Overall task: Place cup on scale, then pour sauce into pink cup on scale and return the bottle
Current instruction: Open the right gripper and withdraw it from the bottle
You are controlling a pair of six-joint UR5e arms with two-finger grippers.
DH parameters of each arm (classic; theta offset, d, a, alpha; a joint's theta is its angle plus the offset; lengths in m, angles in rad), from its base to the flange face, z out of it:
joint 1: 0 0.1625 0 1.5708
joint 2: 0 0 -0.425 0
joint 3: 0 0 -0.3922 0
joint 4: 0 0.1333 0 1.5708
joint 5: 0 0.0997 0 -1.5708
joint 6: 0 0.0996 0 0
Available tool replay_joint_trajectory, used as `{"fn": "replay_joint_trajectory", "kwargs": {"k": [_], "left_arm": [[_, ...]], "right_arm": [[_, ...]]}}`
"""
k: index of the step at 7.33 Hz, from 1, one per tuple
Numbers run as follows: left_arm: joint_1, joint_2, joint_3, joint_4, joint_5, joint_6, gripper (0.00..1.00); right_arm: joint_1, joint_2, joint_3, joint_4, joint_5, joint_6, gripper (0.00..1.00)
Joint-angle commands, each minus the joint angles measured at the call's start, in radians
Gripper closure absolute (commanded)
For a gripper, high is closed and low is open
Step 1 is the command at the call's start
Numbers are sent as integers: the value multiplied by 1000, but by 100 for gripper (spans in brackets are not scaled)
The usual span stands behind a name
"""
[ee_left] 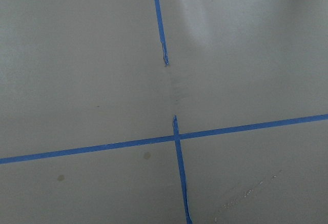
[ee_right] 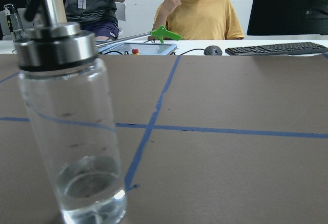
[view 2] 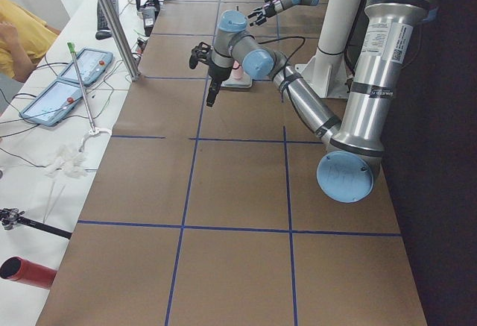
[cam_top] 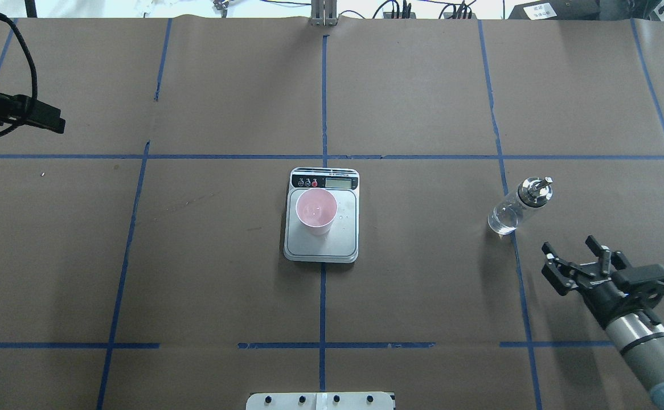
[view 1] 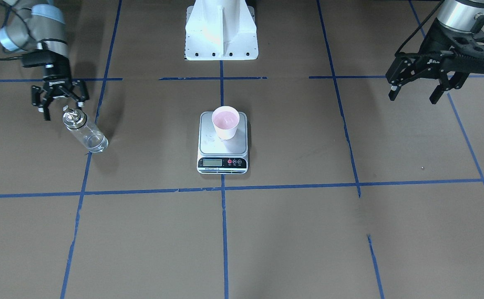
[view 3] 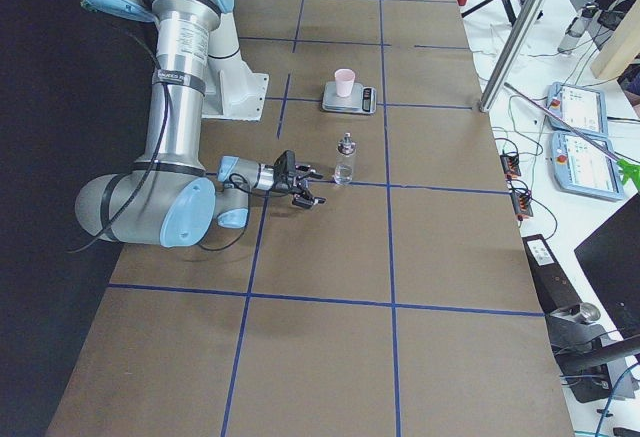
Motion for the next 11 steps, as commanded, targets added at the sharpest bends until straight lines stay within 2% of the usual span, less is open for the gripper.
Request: {"fn": "replay_joint_trajectory", "kwargs": {"k": [1, 2, 3, 5, 6, 7, 8, 10, 11], "left_arm": [[0, 2, 3, 0, 0, 1, 0], [0, 2, 7, 0, 0, 4, 0], [0, 19, 11, -2, -6, 15, 0], [0, 27, 11, -5, -6, 36, 0], [-1, 37, 17, -5, -11, 87, 0], [-18, 40, 36, -11, -59, 119, 0], [-74, 40, 70, -14, -90, 195, 0], [-233, 42, 185, -15, -170, 417, 0], [-353, 40, 305, -15, -226, 579, 0]], "right_arm": [[3, -102, -44, 178, 87, -30, 0], [57, -106, -84, 231, 159, -70, 0], [225, -93, -94, 242, 380, -102, 0], [660, -45, -100, 204, 886, -278, 0], [881, 20, -98, 88, 1152, -350, 0], [1073, 95, -98, -59, 1386, -439, 0], [1233, 174, -98, -249, 1567, -586, 0], [1429, 270, -97, -675, 1804, -958, 0], [1483, 314, -86, -902, 1849, -1093, 0]]}}
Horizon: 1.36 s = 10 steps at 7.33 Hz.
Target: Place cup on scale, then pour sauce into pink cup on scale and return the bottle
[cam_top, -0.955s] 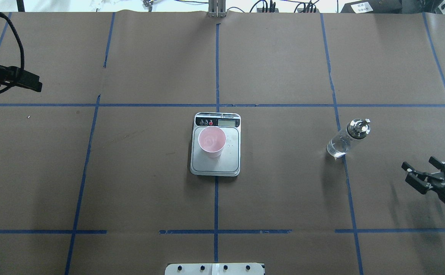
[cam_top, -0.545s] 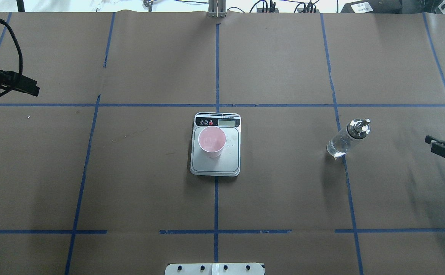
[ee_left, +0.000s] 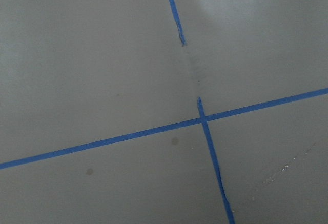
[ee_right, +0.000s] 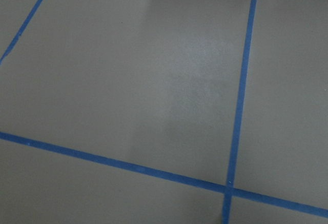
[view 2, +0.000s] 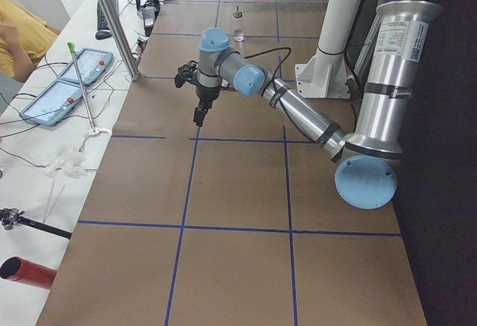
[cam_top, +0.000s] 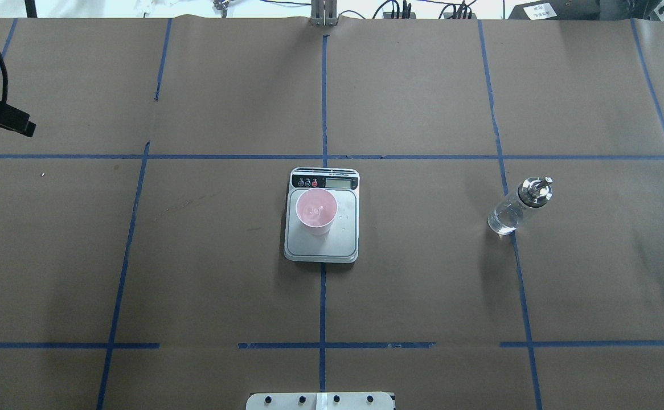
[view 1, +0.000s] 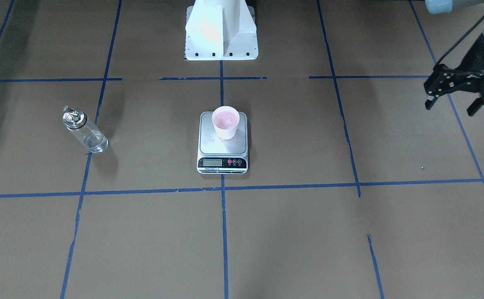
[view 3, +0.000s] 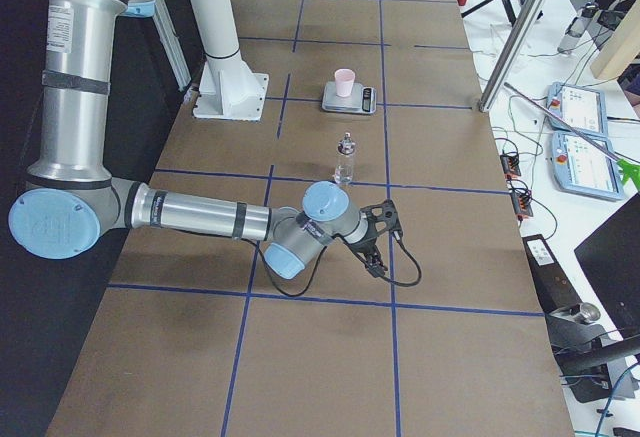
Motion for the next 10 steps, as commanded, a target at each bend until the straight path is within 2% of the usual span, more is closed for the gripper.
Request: {"fn": "replay_joint_trajectory", "kwargs": {"k": [1, 2, 4, 5, 9, 10], "left_arm": [[-202, -8, 243, -1, -125, 277, 0], [-221, -2, 311, 10, -143, 282, 0], [-230, 54, 312, 15, -141, 282, 0], [-229, 109, 283, 1, -144, 285, 0], [-229, 140, 263, -13, -163, 290, 0], [-230, 142, 269, -12, -166, 290, 0]], "right_arm": [[91, 85, 20, -442, 99, -278, 0], [82, 104, 12, -581, 95, -373, 0], [103, 159, 23, -828, 98, -485, 0], [111, 164, 21, -841, 90, -528, 0], [111, 129, 50, -840, 96, -498, 0], [111, 91, 73, -831, 92, -499, 0]]}}
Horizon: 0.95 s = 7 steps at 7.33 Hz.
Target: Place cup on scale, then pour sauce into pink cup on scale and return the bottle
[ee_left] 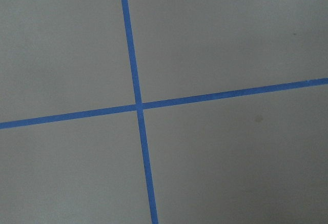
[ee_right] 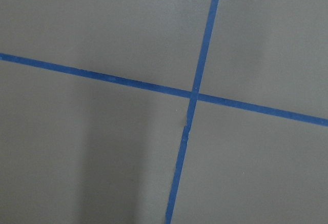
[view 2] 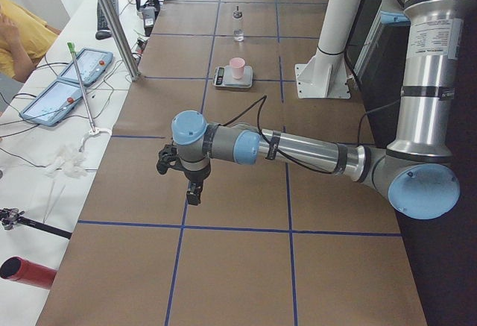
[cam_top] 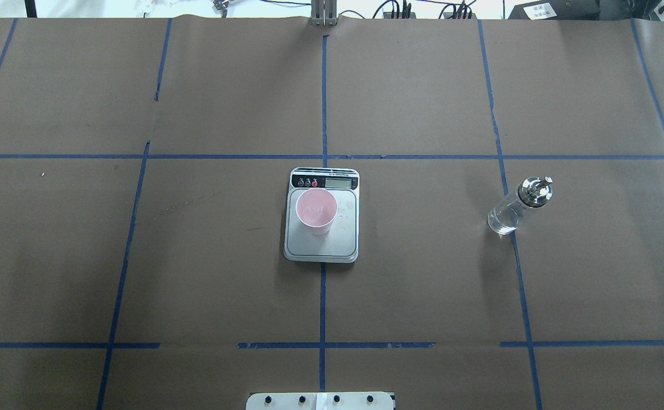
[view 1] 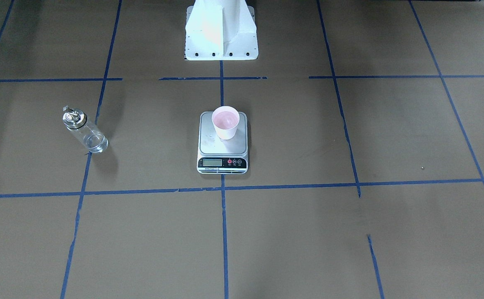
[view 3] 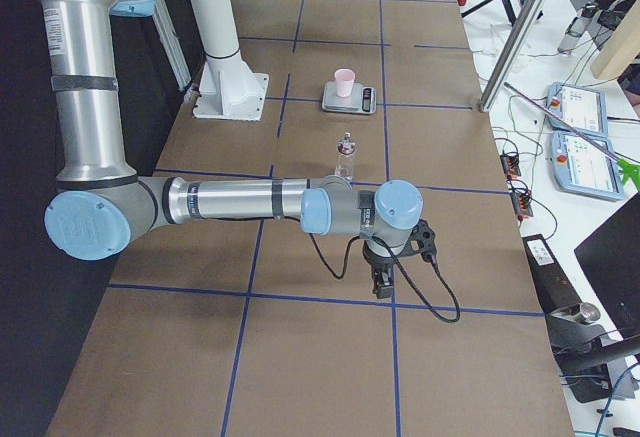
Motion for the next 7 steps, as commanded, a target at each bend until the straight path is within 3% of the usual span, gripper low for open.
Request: {"fn": "replay_joint_trajectory", "kwargs": {"k": [1, 3, 4, 5, 7], "left_arm": [[-3, 9, 4, -4, -7, -1, 0], [-6, 3, 13, -9, -9, -1, 0], [-18, 10, -27, 10, -78, -6, 0], [-17, 7, 3, 1, -146, -7, 0], [-26, 10, -7, -1, -141, -4, 0]], "right_arm": [[0, -35, 28, 6, -1, 5, 0], [0, -38, 28, 3, 8, 5, 0], [0, -41, 25, 5, 69, 5, 0], [0, -37, 19, 5, 85, 3, 0], [0, -28, 20, 5, 68, 0, 0]]}}
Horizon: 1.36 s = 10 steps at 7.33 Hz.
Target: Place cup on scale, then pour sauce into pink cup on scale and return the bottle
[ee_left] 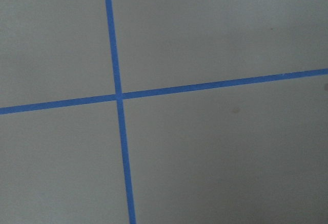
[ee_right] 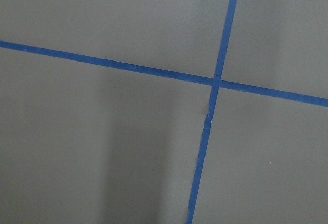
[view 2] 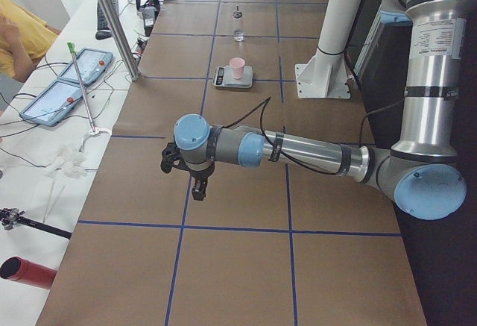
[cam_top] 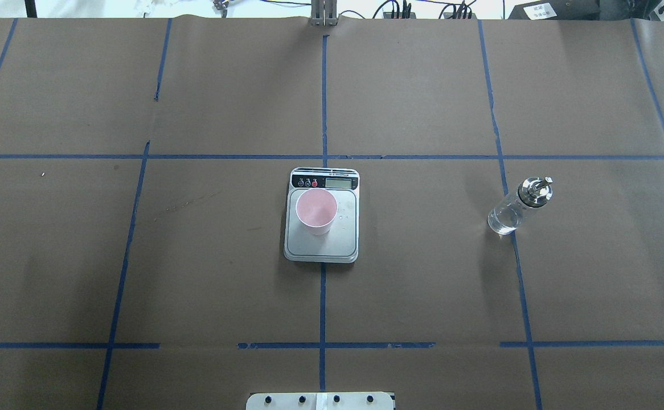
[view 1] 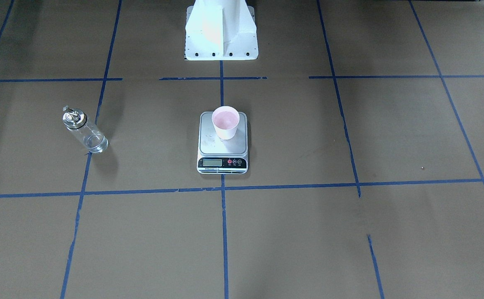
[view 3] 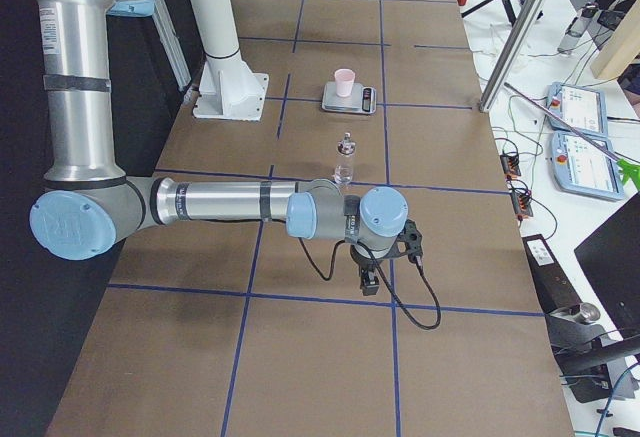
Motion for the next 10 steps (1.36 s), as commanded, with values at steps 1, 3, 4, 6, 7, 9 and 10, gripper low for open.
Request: {"fn": "replay_joint_trajectory", "kwargs": {"k": [1, 3, 4, 6, 7, 9, 10], "left_arm": [[-5, 3, -9, 1, 16, 1, 0], [-2, 5, 6, 7, 131, 3, 0], [-2, 12, 26, 4, 201, 1, 0], [-3, 14, 34, 4, 243, 4, 0], [-3, 14, 20, 4, 242, 4, 0], [-3, 12, 16, 6, 205, 3, 0], [-3, 11, 16, 6, 203, 3, 0]], "right_arm": [[1, 7, 9, 0, -66, -3, 0], [1, -16, 42, -2, -99, -8, 0], [1, -17, 42, -2, -95, -7, 0], [-1, -14, 60, -6, -85, 1, 0], [-3, -14, 63, -6, -83, 3, 0], [-13, -10, 65, -5, -83, 4, 0], [-18, -5, 62, -5, -83, 4, 0]]}}
